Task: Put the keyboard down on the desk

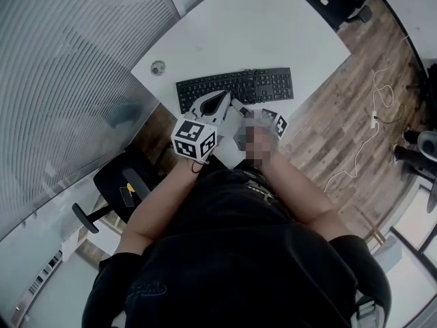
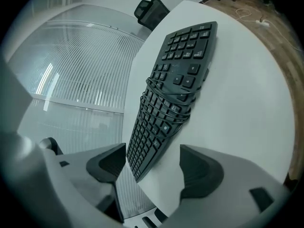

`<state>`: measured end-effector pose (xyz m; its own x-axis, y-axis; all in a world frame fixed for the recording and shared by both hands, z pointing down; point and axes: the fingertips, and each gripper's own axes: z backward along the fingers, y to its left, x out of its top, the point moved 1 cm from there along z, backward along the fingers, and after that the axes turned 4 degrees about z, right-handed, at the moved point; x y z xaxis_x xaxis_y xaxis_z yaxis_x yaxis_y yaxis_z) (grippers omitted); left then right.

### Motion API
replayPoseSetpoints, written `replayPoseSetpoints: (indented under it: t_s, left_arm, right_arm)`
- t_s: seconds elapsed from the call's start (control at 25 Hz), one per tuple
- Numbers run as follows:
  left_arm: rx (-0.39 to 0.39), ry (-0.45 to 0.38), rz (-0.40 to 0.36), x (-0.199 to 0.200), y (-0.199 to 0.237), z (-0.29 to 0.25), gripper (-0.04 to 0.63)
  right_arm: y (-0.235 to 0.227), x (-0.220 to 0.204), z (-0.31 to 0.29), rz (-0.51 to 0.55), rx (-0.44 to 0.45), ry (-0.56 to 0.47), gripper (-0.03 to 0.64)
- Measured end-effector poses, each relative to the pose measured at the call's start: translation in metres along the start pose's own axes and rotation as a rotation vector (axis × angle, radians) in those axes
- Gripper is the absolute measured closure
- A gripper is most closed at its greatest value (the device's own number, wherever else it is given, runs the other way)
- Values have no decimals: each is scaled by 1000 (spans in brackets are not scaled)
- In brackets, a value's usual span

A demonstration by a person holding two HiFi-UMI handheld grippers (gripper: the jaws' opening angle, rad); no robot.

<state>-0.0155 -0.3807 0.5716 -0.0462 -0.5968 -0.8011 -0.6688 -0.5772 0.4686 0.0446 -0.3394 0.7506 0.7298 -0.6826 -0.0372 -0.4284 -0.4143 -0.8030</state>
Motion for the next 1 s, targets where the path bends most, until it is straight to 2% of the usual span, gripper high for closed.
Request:
replayPoseSetpoints:
  t_s: [0.12, 0.28, 0.44, 0.72, 0.84, 1.0]
  left_arm:
    - [14, -12, -9, -3, -14, 4, 580]
    - [33, -35, -23, -5, -33, 10, 580]
    - [52, -75, -29, -3, -51, 18, 580]
    - [70, -161, -57, 11, -85, 28, 580]
    - [77, -185, -64, 14, -96, 31, 580]
    - [94, -209, -60, 9, -108, 36, 580]
  right_arm:
    - [1, 1, 11, 10, 25, 0, 278]
    - [15, 2, 25, 74, 68, 4, 279]
    - [40, 7, 47, 214, 107, -13, 285]
    - [87, 23, 92, 492, 205, -70, 514]
    - [106, 26, 116, 630, 254, -116, 559]
    - [133, 24, 151, 885, 297, -198, 587]
